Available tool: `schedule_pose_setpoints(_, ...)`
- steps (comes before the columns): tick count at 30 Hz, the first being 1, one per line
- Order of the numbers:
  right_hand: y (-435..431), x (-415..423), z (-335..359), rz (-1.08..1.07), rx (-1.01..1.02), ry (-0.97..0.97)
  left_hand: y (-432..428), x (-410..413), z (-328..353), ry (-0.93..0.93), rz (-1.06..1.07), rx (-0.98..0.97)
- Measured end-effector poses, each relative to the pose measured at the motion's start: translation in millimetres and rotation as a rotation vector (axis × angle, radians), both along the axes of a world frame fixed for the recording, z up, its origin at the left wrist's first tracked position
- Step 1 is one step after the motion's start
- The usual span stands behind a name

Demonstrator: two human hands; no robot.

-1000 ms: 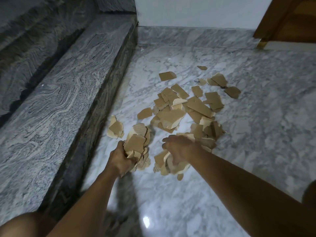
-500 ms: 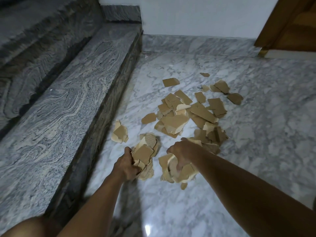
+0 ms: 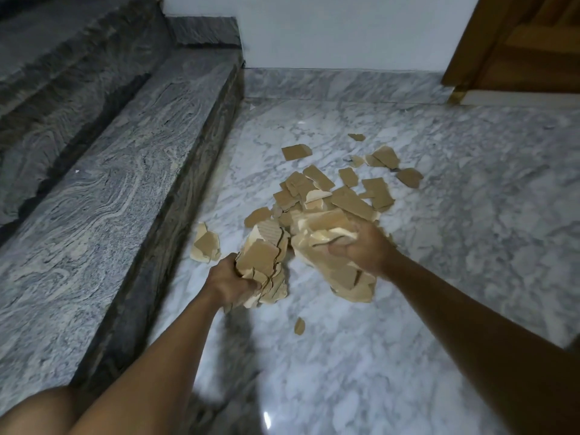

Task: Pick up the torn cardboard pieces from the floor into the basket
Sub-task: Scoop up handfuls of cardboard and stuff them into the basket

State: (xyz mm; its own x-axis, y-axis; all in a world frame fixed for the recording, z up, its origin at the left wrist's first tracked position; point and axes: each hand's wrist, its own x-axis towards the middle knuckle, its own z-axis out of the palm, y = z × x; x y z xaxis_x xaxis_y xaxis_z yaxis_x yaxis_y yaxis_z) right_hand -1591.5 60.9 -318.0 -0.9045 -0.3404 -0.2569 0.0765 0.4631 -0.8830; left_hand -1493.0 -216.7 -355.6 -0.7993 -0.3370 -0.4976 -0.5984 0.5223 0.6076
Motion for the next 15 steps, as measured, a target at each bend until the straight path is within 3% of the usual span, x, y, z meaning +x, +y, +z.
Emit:
schedule_pose_setpoints(5,34.5,-7.9,19.9,-0.211,-0.290,-0.094,14.8,-8.1,6.7,-0.028,-0.121,0.093)
schedule_pose_setpoints(11,64.8,1.8,47.1,-0.321,-0.664,-0.315,63.3,-33.8,40.8,0.171,-0.101,0.227)
schedule_pose_setpoints(15,76.6,9.4,83.4,-0.417,-0.836,-0.324,96.6,-63.2,60.6,0.235,-0.179,0.267)
